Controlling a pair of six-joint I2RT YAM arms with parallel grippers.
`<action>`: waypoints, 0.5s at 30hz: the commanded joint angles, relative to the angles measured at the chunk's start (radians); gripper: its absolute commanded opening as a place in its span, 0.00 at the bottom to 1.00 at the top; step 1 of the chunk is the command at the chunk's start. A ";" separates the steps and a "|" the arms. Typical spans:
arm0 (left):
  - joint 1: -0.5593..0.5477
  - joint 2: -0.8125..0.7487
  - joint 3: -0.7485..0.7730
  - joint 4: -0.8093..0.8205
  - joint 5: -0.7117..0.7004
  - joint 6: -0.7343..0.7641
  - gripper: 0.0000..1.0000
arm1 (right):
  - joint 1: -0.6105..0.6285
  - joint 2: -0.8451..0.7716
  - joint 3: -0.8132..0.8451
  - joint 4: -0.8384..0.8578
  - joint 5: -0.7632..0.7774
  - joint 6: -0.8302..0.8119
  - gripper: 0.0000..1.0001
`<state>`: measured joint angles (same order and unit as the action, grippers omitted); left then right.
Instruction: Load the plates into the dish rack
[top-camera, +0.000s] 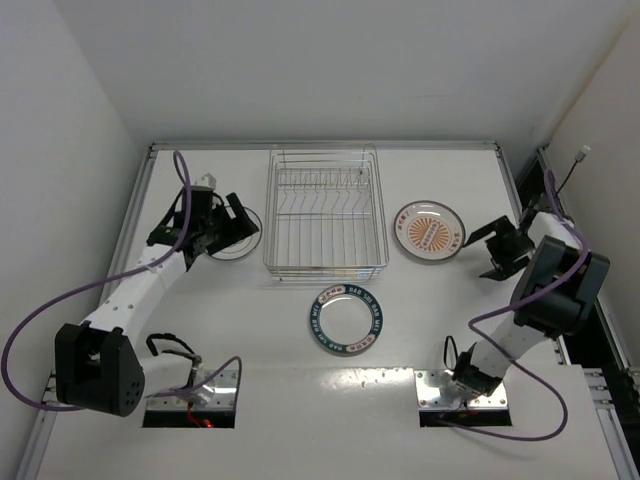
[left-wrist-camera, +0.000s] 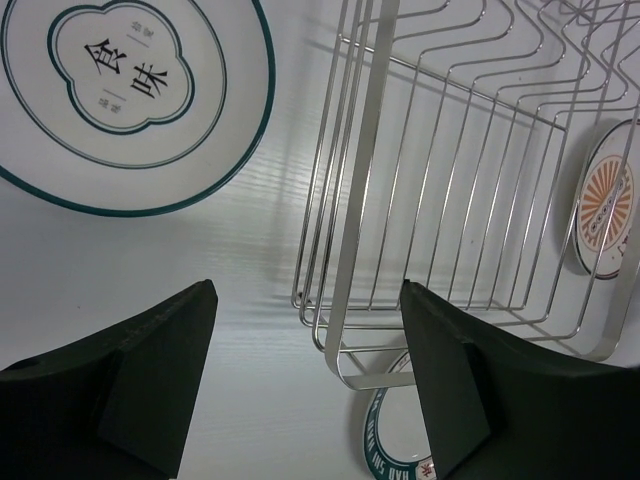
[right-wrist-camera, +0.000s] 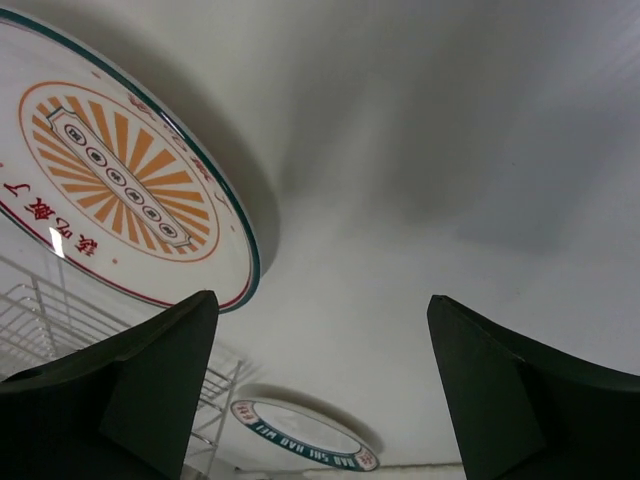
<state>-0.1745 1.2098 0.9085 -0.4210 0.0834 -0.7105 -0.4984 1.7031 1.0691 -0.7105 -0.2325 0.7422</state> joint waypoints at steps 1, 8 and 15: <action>0.000 0.004 0.015 0.039 0.021 0.026 0.71 | -0.006 0.036 -0.008 0.097 -0.134 0.017 0.81; 0.038 0.037 0.058 0.019 0.075 0.026 0.71 | -0.002 0.312 0.047 0.117 -0.320 -0.012 0.59; 0.047 0.027 0.095 -0.012 0.084 0.008 0.71 | 0.034 0.342 0.110 0.129 -0.309 0.000 0.06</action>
<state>-0.1410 1.2549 0.9627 -0.4324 0.1497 -0.6930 -0.4747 2.0232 1.1286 -0.6109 -0.5541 0.7502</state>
